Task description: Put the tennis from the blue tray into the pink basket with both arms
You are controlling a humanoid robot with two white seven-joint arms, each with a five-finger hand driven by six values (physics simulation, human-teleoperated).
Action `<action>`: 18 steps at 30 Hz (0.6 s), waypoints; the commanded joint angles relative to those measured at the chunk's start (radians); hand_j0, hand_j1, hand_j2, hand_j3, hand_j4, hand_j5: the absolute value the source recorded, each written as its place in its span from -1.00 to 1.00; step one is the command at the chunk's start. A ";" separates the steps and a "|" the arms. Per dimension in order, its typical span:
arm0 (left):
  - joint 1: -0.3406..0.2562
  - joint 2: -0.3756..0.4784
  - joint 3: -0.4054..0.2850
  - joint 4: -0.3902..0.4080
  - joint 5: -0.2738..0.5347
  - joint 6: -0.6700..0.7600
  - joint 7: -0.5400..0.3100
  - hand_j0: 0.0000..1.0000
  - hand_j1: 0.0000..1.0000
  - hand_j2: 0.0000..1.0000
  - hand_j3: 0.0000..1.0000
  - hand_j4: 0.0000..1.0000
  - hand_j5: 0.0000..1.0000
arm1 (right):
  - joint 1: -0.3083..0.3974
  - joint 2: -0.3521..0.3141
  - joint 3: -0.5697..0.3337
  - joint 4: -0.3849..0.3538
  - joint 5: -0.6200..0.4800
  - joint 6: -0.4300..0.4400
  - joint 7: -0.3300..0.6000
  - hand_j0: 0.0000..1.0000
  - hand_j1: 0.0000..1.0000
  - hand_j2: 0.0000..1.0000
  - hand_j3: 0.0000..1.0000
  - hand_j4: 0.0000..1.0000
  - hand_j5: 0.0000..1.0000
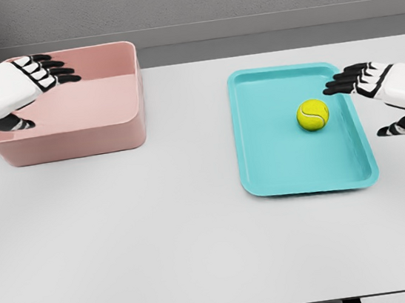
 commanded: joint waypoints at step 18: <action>0.020 -0.004 -0.048 -0.023 -0.004 0.001 -0.002 1.00 1.00 1.00 1.00 1.00 1.00 | -0.141 0.331 0.056 0.311 0.216 0.001 0.092 1.00 1.00 1.00 1.00 1.00 1.00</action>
